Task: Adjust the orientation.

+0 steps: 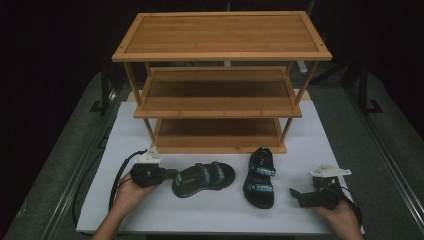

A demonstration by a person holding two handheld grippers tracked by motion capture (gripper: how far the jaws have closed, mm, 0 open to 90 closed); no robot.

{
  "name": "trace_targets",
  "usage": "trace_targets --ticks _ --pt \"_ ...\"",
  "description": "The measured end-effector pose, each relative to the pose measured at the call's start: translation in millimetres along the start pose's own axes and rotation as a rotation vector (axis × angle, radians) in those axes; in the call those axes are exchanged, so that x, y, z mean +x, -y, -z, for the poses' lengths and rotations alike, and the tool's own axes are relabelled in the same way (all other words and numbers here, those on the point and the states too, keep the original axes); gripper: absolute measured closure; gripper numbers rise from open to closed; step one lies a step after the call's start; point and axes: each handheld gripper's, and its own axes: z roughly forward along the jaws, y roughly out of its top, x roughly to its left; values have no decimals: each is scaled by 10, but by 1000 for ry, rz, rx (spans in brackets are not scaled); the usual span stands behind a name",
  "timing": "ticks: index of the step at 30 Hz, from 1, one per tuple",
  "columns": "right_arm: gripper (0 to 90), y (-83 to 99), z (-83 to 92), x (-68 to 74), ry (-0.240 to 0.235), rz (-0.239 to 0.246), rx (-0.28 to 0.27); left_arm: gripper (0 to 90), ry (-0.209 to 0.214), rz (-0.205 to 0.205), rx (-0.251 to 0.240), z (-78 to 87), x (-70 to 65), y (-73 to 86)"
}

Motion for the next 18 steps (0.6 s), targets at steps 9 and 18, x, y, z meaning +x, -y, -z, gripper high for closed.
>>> trace_targets --ticks 9,18 --pt "0 1 0 -1 0 2 -1 900 12 -13 35 11 -38 52" --pt "0 1 0 -2 0 2 -1 900 54 -33 38 64 -78 92"
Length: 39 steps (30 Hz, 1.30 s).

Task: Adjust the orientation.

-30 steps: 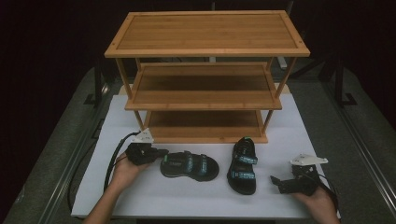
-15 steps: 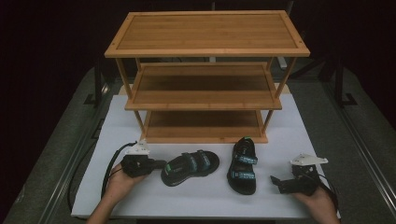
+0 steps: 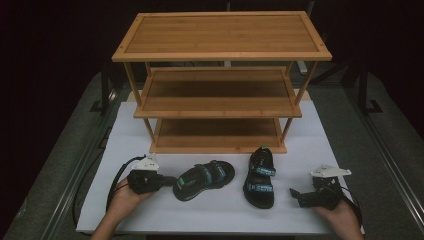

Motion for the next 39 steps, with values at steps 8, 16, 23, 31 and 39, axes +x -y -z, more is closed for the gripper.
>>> trace_targets --ticks 8,16,23,31,39 --pt "0 0 0 0 0 0 0 900 73 -7 -8 2 -125 58" --pt "0 0 0 0 1 1 0 900 140 -10 -18 -42 -264 75" --pt "0 0 -1 -1 1 2 0 900 197 -37 -13 -125 -380 31" --pt "0 -1 -1 -1 1 2 0 900 243 -73 -7 -255 -499 -53" --pt "0 0 0 1 1 0 1 900 236 -78 1 -223 -497 -41"
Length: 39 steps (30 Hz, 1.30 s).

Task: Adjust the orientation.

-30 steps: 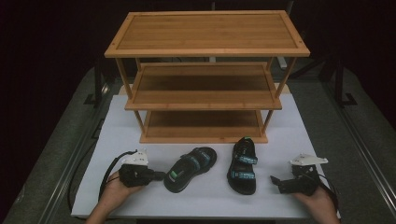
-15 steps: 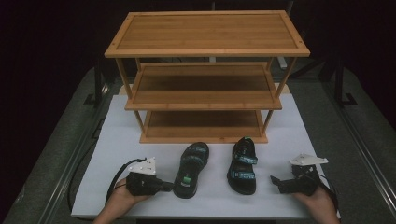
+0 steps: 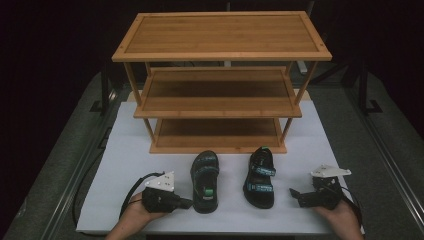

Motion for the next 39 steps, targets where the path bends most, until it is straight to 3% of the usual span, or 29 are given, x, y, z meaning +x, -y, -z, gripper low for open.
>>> trace_targets --ticks 5,11,19,23,31,39 --pt "0 0 0 1 0 -1 0 897 -23 21 -20 92 38 15" --pt "0 0 1 1 0 -1 1 710 -63 35 -61 223 66 -26" --pt "0 0 -1 0 0 0 0 501 -108 66 -101 396 124 -285" --pt "0 0 -1 0 -1 0 0 455 -131 42 -102 431 178 -472" --pt "0 0 0 -1 0 0 0 469 -131 3 -82 331 284 -743" --pt "0 0 -1 -1 -1 0 -1 476 -110 -5 -30 16 382 -885"
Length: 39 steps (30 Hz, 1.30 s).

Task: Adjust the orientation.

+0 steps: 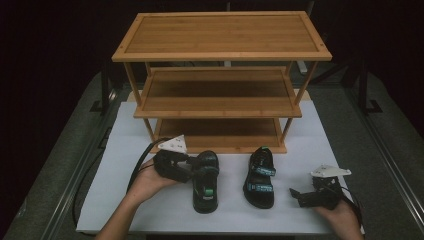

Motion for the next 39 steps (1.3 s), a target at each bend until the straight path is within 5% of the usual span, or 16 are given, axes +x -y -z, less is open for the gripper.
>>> trace_targets --ticks 5,6,11,19,27,28,34,39 --pt "0 0 0 0 0 0 0 515 18 -4 47 -194 33 -25" --pt "0 1 0 0 0 -1 0 606 29 -13 61 -244 37 -14" --pt "0 0 0 0 0 0 0 685 -2 -41 74 -217 35 -22" --pt "0 0 0 0 0 -1 0 691 -75 -51 69 -120 93 1" --pt "0 0 0 -1 0 0 0 681 -38 -21 52 -102 172 40" --pt "0 0 0 0 0 0 0 589 -39 -15 41 -101 173 46" --pt "0 -1 0 0 0 -1 1 378 -53 18 10 51 141 108" --pt "0 -1 -1 0 -1 0 1 312 -84 28 4 259 102 213"
